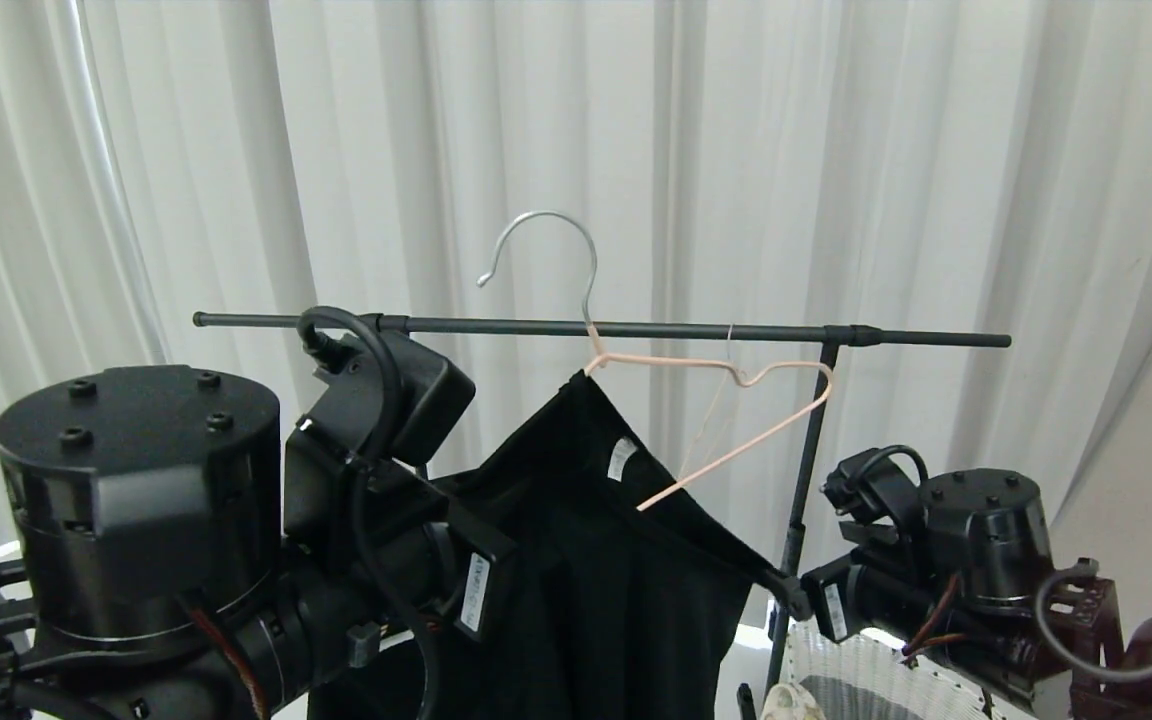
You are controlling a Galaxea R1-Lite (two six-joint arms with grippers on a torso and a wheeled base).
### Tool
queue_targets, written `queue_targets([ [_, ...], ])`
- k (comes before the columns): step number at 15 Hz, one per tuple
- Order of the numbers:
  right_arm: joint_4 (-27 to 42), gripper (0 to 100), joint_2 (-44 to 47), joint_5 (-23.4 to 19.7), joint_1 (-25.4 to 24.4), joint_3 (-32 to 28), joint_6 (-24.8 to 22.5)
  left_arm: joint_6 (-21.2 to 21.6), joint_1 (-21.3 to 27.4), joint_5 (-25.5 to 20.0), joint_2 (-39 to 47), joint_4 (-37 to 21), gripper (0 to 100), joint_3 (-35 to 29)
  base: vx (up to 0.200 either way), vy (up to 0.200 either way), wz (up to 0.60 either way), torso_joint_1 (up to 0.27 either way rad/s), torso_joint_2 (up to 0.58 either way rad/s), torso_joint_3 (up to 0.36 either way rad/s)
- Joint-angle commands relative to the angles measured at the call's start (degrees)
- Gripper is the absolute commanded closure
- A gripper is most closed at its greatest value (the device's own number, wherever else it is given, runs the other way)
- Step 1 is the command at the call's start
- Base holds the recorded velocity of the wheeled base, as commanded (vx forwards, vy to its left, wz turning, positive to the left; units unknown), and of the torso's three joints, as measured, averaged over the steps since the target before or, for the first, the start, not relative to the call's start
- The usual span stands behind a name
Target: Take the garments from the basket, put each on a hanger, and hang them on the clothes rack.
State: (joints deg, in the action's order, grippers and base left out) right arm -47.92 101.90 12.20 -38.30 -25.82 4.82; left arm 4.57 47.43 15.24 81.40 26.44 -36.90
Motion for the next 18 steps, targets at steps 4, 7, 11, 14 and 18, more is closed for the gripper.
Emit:
queue_targets([
  [4, -1.82, 0, -1.71, -0.25, 7.63, -0.20, -1.74, 0.35, -0.32, -0.03, -2.82, 0.10, 100, 7.46, 0.000, 0.000, 0.00, 0.000, 0.00, 0.000],
  [7, -1.91, 0, -3.11, -0.43, 8.33, -0.20, -1.65, 0.88, -0.32, -0.21, -3.35, 0.10, 100, 11.50, 0.000, 0.000, 0.00, 0.000, 0.00, 0.000],
  [11, -1.91, 0, -7.24, -3.06, 8.33, -0.11, -1.56, 3.16, 0.20, -0.56, -2.38, 0.10, 100, 15.37, 0.000, 0.000, 0.00, 0.000, 0.00, 0.000],
  [14, -1.47, 0, -10.41, -5.70, 7.98, 0.16, -1.65, 3.08, -0.06, -0.30, 1.22, 0.10, 100, 14.66, 0.000, 0.000, 0.00, 0.000, 0.00, 0.000],
  [18, 0.28, 0, -13.66, -11.85, 6.31, 3.58, -5.78, 1.49, -0.24, 0.49, 5.00, 0.10, 100, 8.86, 0.000, 0.000, 0.00, 0.000, 0.00, 0.000],
])
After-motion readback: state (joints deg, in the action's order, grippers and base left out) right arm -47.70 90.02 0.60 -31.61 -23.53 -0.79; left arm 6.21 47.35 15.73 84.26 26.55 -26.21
